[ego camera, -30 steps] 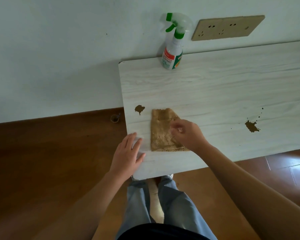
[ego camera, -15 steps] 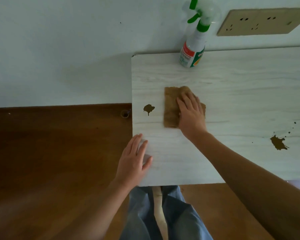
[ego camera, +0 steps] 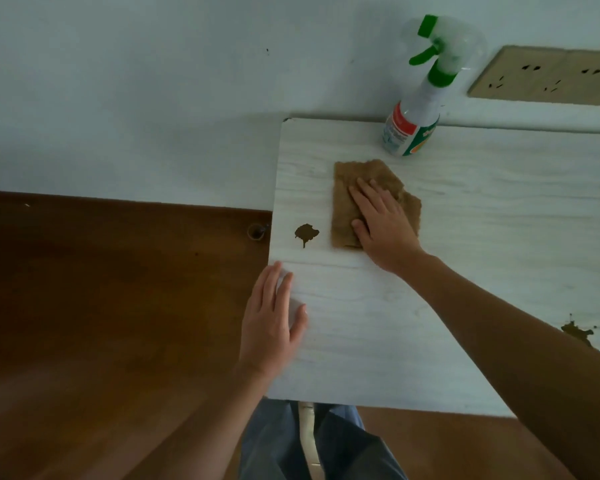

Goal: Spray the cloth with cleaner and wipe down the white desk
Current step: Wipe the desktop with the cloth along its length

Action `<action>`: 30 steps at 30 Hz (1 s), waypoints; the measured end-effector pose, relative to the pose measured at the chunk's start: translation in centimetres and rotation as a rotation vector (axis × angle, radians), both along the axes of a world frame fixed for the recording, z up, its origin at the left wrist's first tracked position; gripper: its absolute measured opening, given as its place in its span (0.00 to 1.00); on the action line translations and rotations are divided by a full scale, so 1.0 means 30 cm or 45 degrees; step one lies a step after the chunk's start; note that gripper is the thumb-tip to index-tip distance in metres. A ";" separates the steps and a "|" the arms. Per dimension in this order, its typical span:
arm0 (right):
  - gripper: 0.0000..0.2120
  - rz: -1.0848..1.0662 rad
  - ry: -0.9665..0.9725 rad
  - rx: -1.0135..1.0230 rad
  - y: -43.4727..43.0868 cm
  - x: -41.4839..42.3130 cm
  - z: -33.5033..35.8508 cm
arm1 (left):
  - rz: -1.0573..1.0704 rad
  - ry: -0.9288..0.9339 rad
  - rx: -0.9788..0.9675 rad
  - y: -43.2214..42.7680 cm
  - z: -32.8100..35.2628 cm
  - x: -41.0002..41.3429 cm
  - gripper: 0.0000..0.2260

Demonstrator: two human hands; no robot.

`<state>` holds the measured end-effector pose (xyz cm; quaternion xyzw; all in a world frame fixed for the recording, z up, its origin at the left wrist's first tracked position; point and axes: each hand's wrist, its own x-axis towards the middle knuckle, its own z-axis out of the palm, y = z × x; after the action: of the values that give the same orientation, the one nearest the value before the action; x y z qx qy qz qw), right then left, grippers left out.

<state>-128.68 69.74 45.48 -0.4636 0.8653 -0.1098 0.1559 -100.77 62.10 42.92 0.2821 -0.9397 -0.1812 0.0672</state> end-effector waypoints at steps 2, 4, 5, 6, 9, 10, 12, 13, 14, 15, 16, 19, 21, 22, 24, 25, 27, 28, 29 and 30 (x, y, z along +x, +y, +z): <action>0.29 -0.003 -0.005 -0.015 -0.071 -0.038 -0.005 | 0.009 0.014 0.001 0.003 -0.010 -0.002 0.25; 0.30 0.004 -0.016 -0.016 -0.157 -0.080 -0.011 | 0.003 0.006 -0.009 0.000 -0.013 -0.001 0.25; 0.30 0.013 -0.012 -0.014 -0.202 -0.102 -0.014 | 0.001 0.004 -0.013 0.001 -0.014 -0.001 0.26; 0.30 0.024 -0.004 -0.017 -0.247 -0.123 -0.016 | -0.003 0.004 -0.018 0.002 -0.016 0.000 0.26; 0.29 0.038 0.031 -0.038 -0.383 -0.173 -0.019 | -0.012 0.013 -0.031 0.008 -0.022 0.002 0.26; 0.29 0.038 0.044 -0.049 -0.429 -0.179 -0.021 | -0.014 0.017 -0.041 0.007 -0.025 0.003 0.26; 0.28 0.056 0.063 -0.060 -0.508 -0.173 -0.024 | -0.017 0.032 -0.062 0.007 -0.030 0.004 0.26; 0.28 0.075 0.063 -0.063 -0.534 -0.161 -0.024 | -0.015 0.040 -0.064 0.008 -0.030 0.006 0.25; 0.28 0.100 0.057 -0.068 -0.549 -0.143 -0.023 | -0.014 0.047 -0.061 0.009 -0.031 0.007 0.25; 0.28 0.137 0.043 -0.080 -0.551 -0.122 -0.023 | -0.014 0.051 -0.056 0.010 -0.031 0.007 0.25; 0.28 0.192 0.023 -0.094 -0.540 -0.102 -0.024 | -0.015 0.050 -0.056 0.010 -0.030 0.007 0.25; 0.28 0.376 -0.042 -0.110 -0.438 -0.075 -0.031 | -0.013 0.034 -0.069 0.009 -0.024 0.003 0.25; 0.29 0.356 -0.066 -0.110 -0.344 -0.099 -0.031 | -0.014 0.020 -0.075 0.009 -0.020 0.002 0.25; 0.29 0.293 -0.063 -0.101 -0.296 -0.122 -0.029 | -0.015 0.016 -0.075 0.009 -0.019 0.002 0.25; 0.28 0.164 -0.013 -0.049 -0.215 -0.170 -0.026 | -0.010 0.013 -0.072 0.010 -0.020 0.003 0.25; 0.28 0.133 0.020 -0.030 -0.191 -0.188 -0.024 | -0.010 0.013 -0.066 0.010 -0.020 0.004 0.25; 0.28 0.110 0.068 -0.013 -0.205 -0.210 -0.022 | -0.009 0.020 -0.055 0.008 -0.022 0.003 0.26; 0.28 0.090 0.077 -0.011 -0.238 -0.213 -0.019 | -0.010 0.024 -0.053 0.007 -0.022 0.003 0.26; 0.28 0.070 0.077 -0.009 -0.283 -0.213 -0.015 | -0.009 0.028 -0.051 0.008 -0.023 0.003 0.26; 0.28 0.055 0.069 -0.010 -0.335 -0.207 -0.010 | -0.007 0.033 -0.049 0.009 -0.023 0.003 0.25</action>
<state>-134.89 59.68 45.18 -0.4856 0.8585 -0.0974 0.1329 -100.67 62.38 42.24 0.2760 -0.9428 -0.1670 0.0842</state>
